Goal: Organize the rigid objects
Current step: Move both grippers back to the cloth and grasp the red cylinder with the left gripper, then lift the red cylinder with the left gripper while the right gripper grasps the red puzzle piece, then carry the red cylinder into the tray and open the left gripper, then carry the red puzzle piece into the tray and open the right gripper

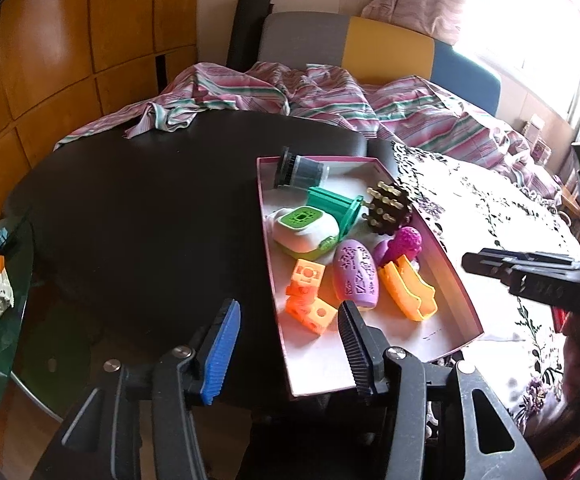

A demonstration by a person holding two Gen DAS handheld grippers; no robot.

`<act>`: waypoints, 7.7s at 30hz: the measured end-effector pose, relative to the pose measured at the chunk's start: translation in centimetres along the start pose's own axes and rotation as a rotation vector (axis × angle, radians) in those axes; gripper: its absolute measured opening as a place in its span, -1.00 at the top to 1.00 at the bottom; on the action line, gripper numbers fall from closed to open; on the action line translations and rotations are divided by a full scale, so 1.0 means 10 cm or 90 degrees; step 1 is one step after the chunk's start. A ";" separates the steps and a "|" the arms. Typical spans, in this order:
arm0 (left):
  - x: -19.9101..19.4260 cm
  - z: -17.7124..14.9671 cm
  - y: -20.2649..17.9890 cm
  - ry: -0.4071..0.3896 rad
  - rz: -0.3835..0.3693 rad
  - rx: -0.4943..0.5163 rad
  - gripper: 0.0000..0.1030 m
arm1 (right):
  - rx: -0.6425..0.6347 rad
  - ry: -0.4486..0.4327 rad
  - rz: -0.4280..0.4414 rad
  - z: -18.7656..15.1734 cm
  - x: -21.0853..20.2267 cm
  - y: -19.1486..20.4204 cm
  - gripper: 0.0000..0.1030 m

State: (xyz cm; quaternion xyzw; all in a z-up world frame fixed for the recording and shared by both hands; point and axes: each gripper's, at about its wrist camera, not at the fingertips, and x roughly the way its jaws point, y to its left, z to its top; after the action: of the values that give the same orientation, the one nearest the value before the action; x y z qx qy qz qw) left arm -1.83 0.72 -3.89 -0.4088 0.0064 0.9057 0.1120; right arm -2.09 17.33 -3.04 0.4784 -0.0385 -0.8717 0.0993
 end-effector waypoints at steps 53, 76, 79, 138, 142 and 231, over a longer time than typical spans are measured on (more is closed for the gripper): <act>1.15 -0.20 -4.26 0.195 -0.387 0.394 -0.09 | 0.623 -0.311 0.000 -1.34 -1.53 -3.10 0.15; 1.10 -0.23 -3.34 0.198 -0.298 0.333 0.50 | 0.697 -0.144 -0.100 -1.37 -1.25 -3.23 0.16; 0.97 -0.24 -3.14 0.189 -0.315 0.318 0.50 | 0.734 -0.100 -0.124 -1.42 -1.18 -3.30 0.16; 0.18 0.02 -1.22 0.057 -0.201 0.129 0.50 | 0.281 0.107 -0.160 -0.63 -0.08 -2.22 0.05; 0.18 0.01 -1.17 0.057 -0.198 0.121 0.50 | 0.280 0.108 -0.161 -0.63 -0.07 -2.21 0.05; 0.14 -0.05 0.36 0.002 0.038 -0.060 -0.25 | -0.133 0.062 0.022 -0.17 0.48 0.80 0.03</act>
State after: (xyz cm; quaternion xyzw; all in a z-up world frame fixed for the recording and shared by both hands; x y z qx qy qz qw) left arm -3.09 -2.54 -5.58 -0.4150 -0.0236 0.9072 0.0656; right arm -2.14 8.54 -6.63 0.5065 0.0490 -0.8448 0.1655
